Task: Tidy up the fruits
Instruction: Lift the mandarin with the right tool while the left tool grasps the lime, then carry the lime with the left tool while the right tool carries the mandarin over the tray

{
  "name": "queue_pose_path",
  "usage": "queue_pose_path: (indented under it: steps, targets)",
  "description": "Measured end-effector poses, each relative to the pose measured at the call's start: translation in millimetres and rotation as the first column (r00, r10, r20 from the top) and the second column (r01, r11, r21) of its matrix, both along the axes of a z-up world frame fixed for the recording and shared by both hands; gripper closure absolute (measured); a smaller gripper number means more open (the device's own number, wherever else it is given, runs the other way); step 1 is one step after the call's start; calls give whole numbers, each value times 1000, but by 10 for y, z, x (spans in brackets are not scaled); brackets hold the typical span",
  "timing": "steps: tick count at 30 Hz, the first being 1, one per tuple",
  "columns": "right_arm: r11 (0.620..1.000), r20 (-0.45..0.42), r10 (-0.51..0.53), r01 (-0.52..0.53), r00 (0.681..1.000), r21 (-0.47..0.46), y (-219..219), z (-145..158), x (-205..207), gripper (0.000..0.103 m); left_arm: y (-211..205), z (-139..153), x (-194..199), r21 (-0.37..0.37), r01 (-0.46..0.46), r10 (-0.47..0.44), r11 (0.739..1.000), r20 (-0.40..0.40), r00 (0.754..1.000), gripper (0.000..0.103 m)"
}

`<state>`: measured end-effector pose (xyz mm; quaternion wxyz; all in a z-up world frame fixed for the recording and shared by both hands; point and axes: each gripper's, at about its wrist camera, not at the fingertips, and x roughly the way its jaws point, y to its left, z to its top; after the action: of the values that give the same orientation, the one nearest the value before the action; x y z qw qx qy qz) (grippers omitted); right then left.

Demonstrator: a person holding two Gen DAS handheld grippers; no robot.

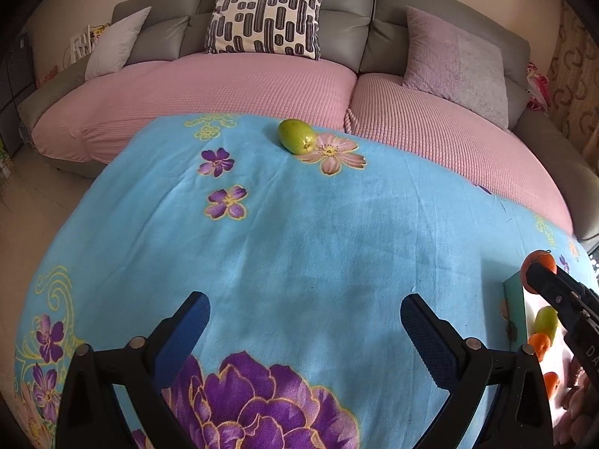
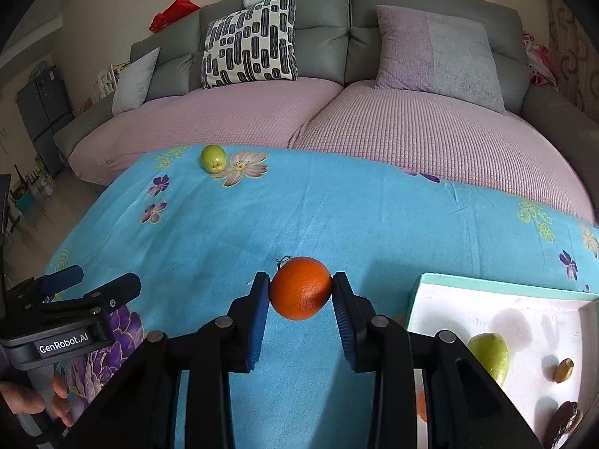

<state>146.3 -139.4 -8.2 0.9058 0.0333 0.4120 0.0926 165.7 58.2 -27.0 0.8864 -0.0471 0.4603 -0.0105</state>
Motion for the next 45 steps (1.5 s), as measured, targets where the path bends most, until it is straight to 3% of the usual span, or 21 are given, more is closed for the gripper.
queue_pose_path:
  steps: [3, 6, 8, 12, 14, 17, 18, 20, 22, 24, 25, 28, 29, 37, 45]
  targets:
    - [999, 25, -49, 49, 998, 22, -192, 106, -16, 67, -76, 28, 255, 9, 56, -56, 998, -7, 998, 0]
    - [994, 42, -103, 100, 994, 53, -375, 189, -35, 67, -104, 64, 581, 76, 105, -105, 992, -5, 994, 0]
    - [990, 46, -126, 122, 991, 71, -473, 220, -56, 67, -47, 38, 847, 48, 109, -107, 993, -42, 993, 0]
    - [983, 45, -161, 156, 986, 93, -619, 224, -70, 67, 79, 9, 1315, 58, 113, -108, 992, -89, 990, 1]
    - [980, 39, -175, 170, 984, 102, -688, 206, -74, 67, 166, -1, 1484, -9, 89, -90, 996, -108, 990, 2]
    - [976, 27, -193, 189, 981, 110, -756, 162, -67, 67, 307, -46, 1709, -168, 15, -38, 986, -137, 990, 15]
    - [974, 23, -199, 195, 980, 111, -775, 148, -65, 67, 326, -66, 1767, -188, -3, -24, 982, -144, 989, 18]
    - [973, 19, -205, 202, 978, 111, -807, 133, -62, 67, 328, -99, 1860, -168, -37, 12, 985, -148, 989, 19]
    - [972, 19, -212, 208, 977, 111, -831, 125, -65, 67, 338, -163, 1947, -152, -66, 40, 986, -169, 985, 26]
    - [971, 17, -214, 211, 977, 109, -841, 116, -63, 67, 359, -224, 2019, -185, -87, 52, 979, -186, 981, 39]
    - [971, 17, -214, 211, 977, 107, -842, 110, -61, 67, 353, -242, 2048, -195, -91, 54, 976, -188, 981, 40]
    - [971, 11, -217, 215, 976, 106, -845, 82, -57, 67, 314, -282, 2092, -171, -97, 63, 981, -194, 979, 49]
    - [971, 9, -217, 214, 976, 105, -847, 76, -55, 67, 312, -295, 2101, -169, -102, 68, 980, -198, 978, 57]
    - [971, 19, -217, 213, 976, 105, -856, 107, -73, 67, 208, -119, 1860, -172, -52, 27, 984, -146, 989, 57]
    - [965, 60, -245, 238, 968, 111, -1000, 386, -296, 67, -92, 558, 1033, -203, 112, -118, 973, -17, 993, 57]
